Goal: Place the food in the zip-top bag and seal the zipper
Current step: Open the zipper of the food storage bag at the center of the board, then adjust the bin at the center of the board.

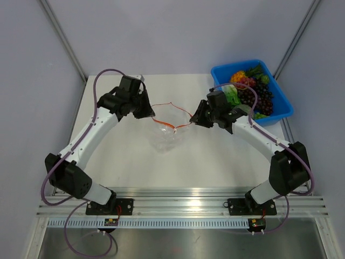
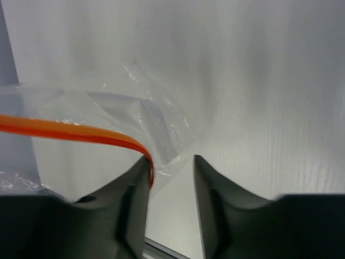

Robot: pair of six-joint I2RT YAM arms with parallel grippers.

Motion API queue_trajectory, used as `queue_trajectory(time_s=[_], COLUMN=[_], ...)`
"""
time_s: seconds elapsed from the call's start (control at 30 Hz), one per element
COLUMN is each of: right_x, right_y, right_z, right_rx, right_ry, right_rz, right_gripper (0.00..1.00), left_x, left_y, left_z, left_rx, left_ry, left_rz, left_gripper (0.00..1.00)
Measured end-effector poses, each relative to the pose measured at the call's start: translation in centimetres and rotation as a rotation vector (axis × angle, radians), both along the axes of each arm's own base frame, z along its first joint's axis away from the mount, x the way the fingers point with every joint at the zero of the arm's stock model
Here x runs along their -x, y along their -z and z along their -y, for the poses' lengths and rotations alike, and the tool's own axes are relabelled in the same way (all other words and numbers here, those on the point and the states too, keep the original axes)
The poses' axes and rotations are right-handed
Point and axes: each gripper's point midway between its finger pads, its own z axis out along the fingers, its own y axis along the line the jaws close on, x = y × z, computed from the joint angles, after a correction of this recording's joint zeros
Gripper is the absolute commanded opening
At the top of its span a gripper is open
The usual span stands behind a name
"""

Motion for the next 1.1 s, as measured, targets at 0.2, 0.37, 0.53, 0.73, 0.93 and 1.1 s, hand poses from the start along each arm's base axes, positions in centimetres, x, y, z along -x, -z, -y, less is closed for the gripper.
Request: queue_trajectory(time_s=[0.2,0.37,0.53,0.73,0.93,1.1], right_x=[0.4,-0.2,-2.0,-5.0,-6.0,-5.9], right_y=[-1.3,-6.6,-9.3,-5.2,0.6,3.1], right_z=[1.4,4.3,9.8,16.7,17.5,18.2], right_rx=[0.092,0.163,0.258,0.433,0.554,0.622], right_ry=[-0.029,0.009,0.135,0.245,0.162,0.121], right_rz=[0.02,0.169,0.257,0.145,0.002,-0.058], right_gripper=[0.77,0.78,0.76,0.67,0.63,0.51], left_x=[-1.6,-2.6,-3.4,-3.9,-4.1,-3.6], left_y=[1.8,2.7,2.2,-0.6,-5.6,-7.0], left_z=[-0.2,-1.4,-1.5,-2.2,-3.8,-5.0], left_rx=[-0.099,-0.17,-0.197,-0.23,-0.313,-0.424], left_ry=[-0.014,-0.067,-0.073,-0.07,-0.074,-0.093], left_rz=[-0.05,-0.056,-0.044,0.014,0.112,0.138], left_gripper=[0.0,0.0,0.0,0.0,0.0,0.0])
